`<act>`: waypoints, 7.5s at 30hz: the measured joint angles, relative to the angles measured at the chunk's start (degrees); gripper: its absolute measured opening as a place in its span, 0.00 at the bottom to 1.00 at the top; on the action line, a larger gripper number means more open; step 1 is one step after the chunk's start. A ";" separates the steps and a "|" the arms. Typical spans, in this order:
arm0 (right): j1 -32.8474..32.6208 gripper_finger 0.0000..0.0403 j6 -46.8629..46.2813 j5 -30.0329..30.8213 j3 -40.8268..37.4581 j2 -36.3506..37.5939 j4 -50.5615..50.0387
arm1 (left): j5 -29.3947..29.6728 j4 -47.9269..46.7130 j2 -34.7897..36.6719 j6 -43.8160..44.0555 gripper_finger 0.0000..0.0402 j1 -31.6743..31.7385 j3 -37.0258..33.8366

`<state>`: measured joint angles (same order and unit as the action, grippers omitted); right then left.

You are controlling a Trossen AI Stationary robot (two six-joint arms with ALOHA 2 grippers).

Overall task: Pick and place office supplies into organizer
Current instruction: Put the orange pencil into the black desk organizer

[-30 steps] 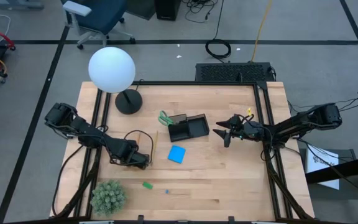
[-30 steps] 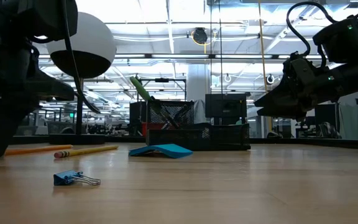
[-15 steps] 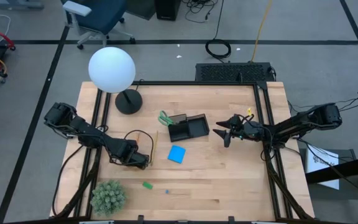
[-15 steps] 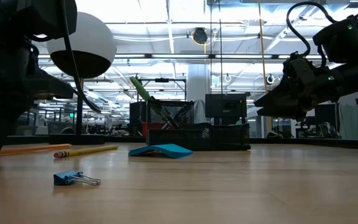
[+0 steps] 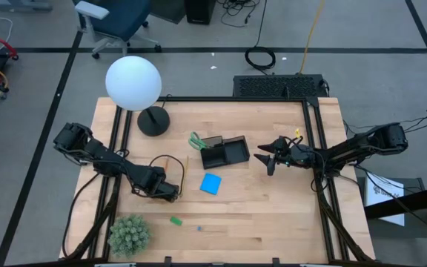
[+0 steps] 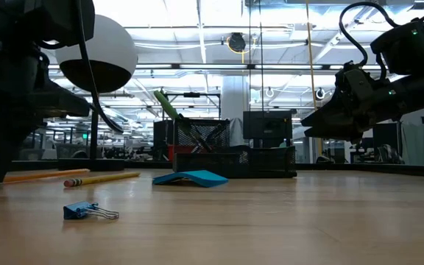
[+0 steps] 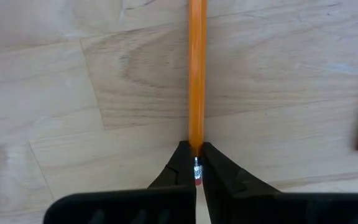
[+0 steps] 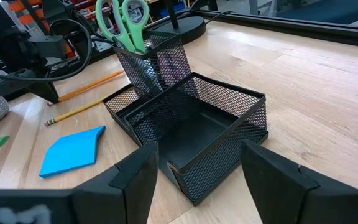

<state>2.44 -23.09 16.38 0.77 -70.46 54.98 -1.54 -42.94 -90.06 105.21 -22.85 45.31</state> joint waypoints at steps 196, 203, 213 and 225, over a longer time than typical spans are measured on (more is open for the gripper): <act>0.22 0.54 5.35 -19.45 35.13 0.31 -29.59 | 13.37 26.62 8.17 -10.36 0.37 16.68 4.04; 0.22 0.54 5.37 -19.45 35.13 0.31 -29.59 | 9.51 28.61 2.51 -8.48 0.37 17.16 4.04; 0.21 0.54 5.36 -19.45 35.13 0.31 -29.58 | 7.06 33.28 -5.16 -3.91 0.37 17.16 6.26; 0.20 0.54 5.37 -19.45 35.13 0.31 -29.60 | 7.36 18.10 -8.35 -5.90 0.37 18.14 14.44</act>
<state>2.64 -17.73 -3.07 35.90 -70.15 25.38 5.82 -24.83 -98.41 99.31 -4.71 59.75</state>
